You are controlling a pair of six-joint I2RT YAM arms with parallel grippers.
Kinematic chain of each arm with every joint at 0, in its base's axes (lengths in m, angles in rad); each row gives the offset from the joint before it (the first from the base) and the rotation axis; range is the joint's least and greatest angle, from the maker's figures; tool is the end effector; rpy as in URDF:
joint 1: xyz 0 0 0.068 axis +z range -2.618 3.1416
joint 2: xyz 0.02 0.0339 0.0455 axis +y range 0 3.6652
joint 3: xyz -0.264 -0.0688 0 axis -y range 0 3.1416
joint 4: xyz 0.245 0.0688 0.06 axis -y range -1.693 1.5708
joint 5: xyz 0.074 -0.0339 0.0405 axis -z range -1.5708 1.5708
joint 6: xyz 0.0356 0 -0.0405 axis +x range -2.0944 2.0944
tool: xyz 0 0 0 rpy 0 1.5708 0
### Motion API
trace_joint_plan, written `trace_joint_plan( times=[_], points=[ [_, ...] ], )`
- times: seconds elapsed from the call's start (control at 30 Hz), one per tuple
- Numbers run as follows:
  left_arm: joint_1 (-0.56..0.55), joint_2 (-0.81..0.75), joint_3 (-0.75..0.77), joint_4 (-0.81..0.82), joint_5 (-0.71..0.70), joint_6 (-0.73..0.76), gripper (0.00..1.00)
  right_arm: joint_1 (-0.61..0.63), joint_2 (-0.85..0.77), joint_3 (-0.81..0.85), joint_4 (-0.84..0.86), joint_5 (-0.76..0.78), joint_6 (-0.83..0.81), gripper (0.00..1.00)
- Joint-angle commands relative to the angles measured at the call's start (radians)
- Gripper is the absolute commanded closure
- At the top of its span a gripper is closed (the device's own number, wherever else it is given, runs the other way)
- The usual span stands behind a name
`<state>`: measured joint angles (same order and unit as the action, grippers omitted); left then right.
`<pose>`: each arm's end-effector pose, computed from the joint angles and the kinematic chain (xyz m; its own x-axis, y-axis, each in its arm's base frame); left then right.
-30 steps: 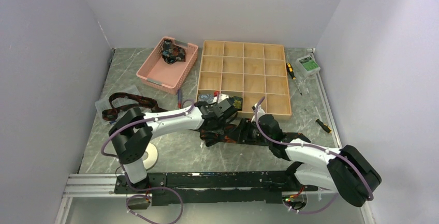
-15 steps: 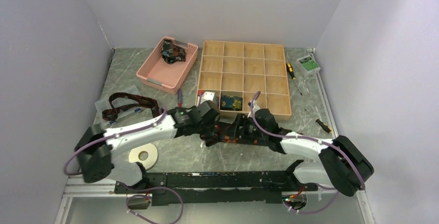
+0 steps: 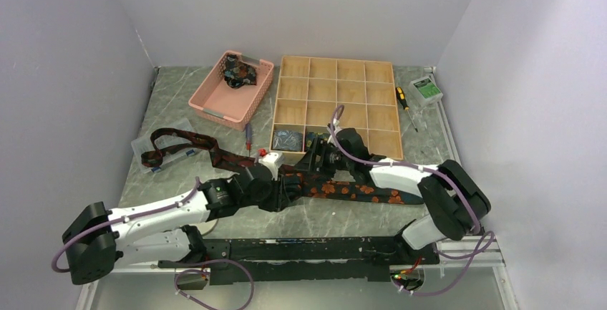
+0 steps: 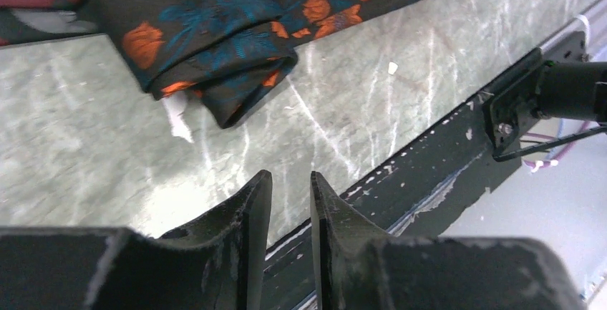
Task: Roll the ties
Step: Roll the tie at the center of the board.
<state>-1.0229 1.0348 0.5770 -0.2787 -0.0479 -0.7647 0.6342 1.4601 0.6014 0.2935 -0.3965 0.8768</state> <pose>0.1122 -0.1806 0.2124 -0.8300 0.0326 -0.5568 0.3597 0.7943 -0.4897 0.2227 0.1809 0.1724 -0.8980 0.2196 -0.3811 -0.1860 0.5956 0.7814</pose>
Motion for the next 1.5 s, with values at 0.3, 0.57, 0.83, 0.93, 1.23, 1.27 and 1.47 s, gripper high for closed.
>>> trace_joint_plan(
  times=[0.3,0.57,0.83,0.93,1.23,1.27,1.47],
  points=[
    [-0.007,0.139,-0.085,0.267,0.093,-0.017,0.75,0.007,0.076,0.043,-0.044,-0.053,0.054,0.27],
    [-0.006,0.212,-0.092,0.263,-0.036,-0.008,0.83,0.011,0.137,0.042,0.024,-0.100,0.130,0.30],
    [-0.007,0.271,-0.108,0.308,-0.135,-0.021,0.89,0.016,0.175,0.078,0.026,-0.091,0.138,0.31],
    [-0.008,0.290,-0.112,0.329,-0.185,-0.024,0.92,0.020,0.197,0.085,0.044,-0.099,0.146,0.34],
    [-0.006,0.309,-0.148,0.398,-0.254,-0.053,0.94,0.049,0.196,0.069,0.060,-0.096,0.136,0.49],
    [-0.006,0.309,-0.152,0.401,-0.264,-0.061,0.95,0.051,0.195,0.062,0.065,-0.093,0.134,0.50],
    [-0.008,0.316,-0.190,0.440,-0.313,-0.100,0.96,0.063,0.186,0.029,0.107,-0.077,0.112,0.62]
  ],
)
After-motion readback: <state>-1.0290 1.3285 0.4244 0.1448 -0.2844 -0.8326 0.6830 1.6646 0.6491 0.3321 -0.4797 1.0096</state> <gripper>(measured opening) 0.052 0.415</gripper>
